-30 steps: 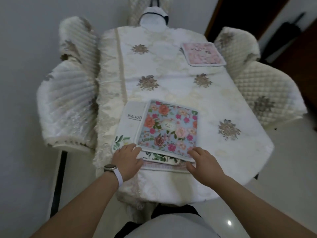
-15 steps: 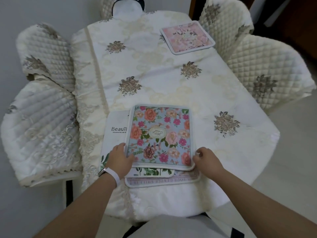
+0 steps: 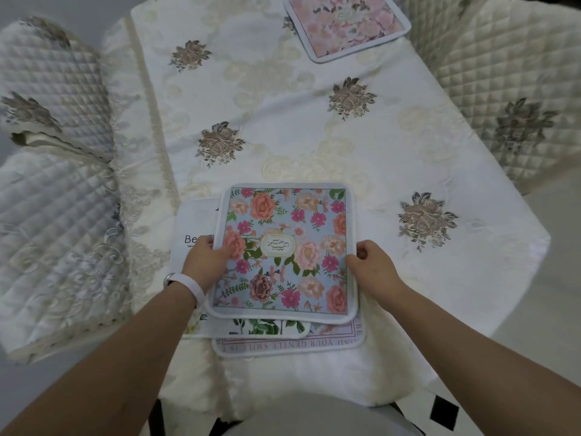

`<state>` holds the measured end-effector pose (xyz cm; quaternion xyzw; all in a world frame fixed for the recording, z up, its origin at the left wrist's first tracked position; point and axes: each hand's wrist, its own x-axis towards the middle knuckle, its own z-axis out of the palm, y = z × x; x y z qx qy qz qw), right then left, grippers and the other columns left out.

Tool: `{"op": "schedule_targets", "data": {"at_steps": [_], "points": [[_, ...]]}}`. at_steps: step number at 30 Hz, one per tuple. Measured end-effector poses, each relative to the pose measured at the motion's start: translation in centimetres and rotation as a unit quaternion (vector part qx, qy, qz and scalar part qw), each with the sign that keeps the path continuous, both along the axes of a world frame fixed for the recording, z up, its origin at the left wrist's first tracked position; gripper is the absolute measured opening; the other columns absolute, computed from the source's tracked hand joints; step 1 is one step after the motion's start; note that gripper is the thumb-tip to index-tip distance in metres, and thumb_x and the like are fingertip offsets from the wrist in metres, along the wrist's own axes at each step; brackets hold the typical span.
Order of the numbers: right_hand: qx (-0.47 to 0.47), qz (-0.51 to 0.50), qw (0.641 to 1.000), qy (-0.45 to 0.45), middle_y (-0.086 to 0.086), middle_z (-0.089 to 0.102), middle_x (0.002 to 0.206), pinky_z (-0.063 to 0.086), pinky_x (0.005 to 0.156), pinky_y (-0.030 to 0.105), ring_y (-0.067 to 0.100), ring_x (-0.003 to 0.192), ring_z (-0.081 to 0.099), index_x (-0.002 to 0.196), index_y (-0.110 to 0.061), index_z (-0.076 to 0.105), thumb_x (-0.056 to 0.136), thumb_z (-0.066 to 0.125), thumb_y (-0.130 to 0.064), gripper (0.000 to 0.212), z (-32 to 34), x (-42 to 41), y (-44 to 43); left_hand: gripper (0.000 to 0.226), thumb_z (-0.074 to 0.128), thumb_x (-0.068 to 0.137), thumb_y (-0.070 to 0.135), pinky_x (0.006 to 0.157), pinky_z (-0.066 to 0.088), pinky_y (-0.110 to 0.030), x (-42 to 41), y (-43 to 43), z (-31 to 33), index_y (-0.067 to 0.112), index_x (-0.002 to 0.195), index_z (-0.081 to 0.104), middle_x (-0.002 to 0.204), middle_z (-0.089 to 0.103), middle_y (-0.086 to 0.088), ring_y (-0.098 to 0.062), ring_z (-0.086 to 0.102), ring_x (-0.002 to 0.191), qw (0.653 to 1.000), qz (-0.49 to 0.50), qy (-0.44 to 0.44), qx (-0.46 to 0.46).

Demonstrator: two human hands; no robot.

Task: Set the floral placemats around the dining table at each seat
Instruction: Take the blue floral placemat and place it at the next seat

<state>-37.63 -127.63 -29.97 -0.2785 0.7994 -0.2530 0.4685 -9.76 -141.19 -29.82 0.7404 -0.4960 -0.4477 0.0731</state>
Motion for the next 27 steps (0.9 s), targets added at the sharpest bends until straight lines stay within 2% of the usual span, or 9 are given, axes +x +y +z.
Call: {"op": "schedule_targets", "data": {"at_steps": [3,5,7,13,15,18,22,27], "points": [[-0.015,-0.005,1.000,-0.026,-0.005,0.061,0.092,0.043,0.060,0.023,0.007,0.079,0.058,0.106,-0.017,0.052,0.093,0.058,-0.022,0.014,0.2,0.1,-0.2,0.037,0.069,0.087,0.031,0.061,0.050,-0.029,0.2,0.0,-0.1,0.019,0.113,0.046,0.101,0.059,-0.001,-0.014,0.060,0.076,1.000,0.021,0.006,0.003],[-0.019,-0.007,0.999,-0.034,-0.004,0.062,0.097,0.048,0.064,0.025,0.009,0.084,0.061,0.109,-0.018,0.051,0.093,0.058,-0.020,0.018,0.1,0.2,-0.1,0.041,0.071,0.084,0.030,0.074,0.056,-0.040,0.5,-0.1,-0.2,0.009,0.112,0.051,0.105,0.064,-0.006,-0.022,0.065,0.083,0.999,0.043,0.018,0.014],[-0.017,-0.011,0.999,-0.035,-0.005,0.063,0.100,0.048,0.064,0.025,0.010,0.086,0.062,0.111,-0.019,0.051,0.092,0.058,-0.018,0.020,0.1,0.3,0.0,0.038,0.068,0.085,0.023,0.081,0.057,-0.047,0.7,0.2,0.0,0.008,0.117,0.056,0.101,0.068,-0.011,-0.029,0.068,0.084,0.999,0.048,0.019,0.011],[-0.011,-0.025,0.999,-0.042,-0.001,0.064,0.099,0.047,0.060,0.024,0.013,0.085,0.063,0.107,-0.018,0.052,0.090,0.057,-0.012,0.019,1.1,1.4,0.4,0.009,0.061,0.089,0.016,0.078,0.057,-0.047,0.7,1.7,1.2,0.012,0.097,0.059,0.093,0.068,-0.013,-0.032,0.067,0.081,0.998,0.032,0.045,-0.030],[-0.016,-0.033,0.999,-0.038,0.000,0.065,0.100,0.047,0.060,0.024,0.013,0.085,0.063,0.108,-0.018,0.053,0.090,0.056,-0.011,0.019,1.7,2.0,0.8,0.010,0.061,0.089,0.015,0.076,0.057,-0.046,1.0,2.0,1.5,0.011,0.098,0.061,0.092,0.069,-0.013,-0.032,0.067,0.079,0.998,0.025,0.056,-0.034],[-0.024,-0.052,0.998,-0.032,-0.001,0.064,0.100,0.048,0.060,0.023,0.012,0.085,0.063,0.108,-0.019,0.053,0.092,0.055,-0.010,0.019,3.0,3.1,2.0,0.012,0.061,0.090,0.013,0.067,0.056,-0.036,1.5,2.7,2.1,0.009,0.101,0.061,0.093,0.069,-0.012,-0.028,0.067,0.077,0.996,0.007,0.078,-0.044],[-0.038,-0.094,0.995,-0.016,-0.001,0.064,0.101,0.049,0.060,0.026,0.015,0.086,0.064,0.109,-0.020,0.053,0.093,0.053,-0.010,0.019,4.8,5.0,4.5,0.016,0.061,0.090,0.015,0.075,0.058,-0.044,2.5,4.0,3.3,0.013,0.106,0.061,0.094,0.070,-0.010,-0.029,0.068,0.079,0.991,-0.011,0.121,-0.048],[-0.055,-0.148,0.988,0.009,0.001,0.064,0.101,0.053,0.064,0.032,0.019,0.088,0.065,0.109,-0.019,0.054,0.092,0.053,-0.011,0.019,7.0,7.6,8.2,0.014,0.062,0.090,0.013,0.066,0.058,-0.037,3.3,6.0,4.6,0.012,0.103,0.061,0.091,0.071,-0.010,-0.027,0.070,0.077,0.981,-0.025,0.187,-0.047]]}}
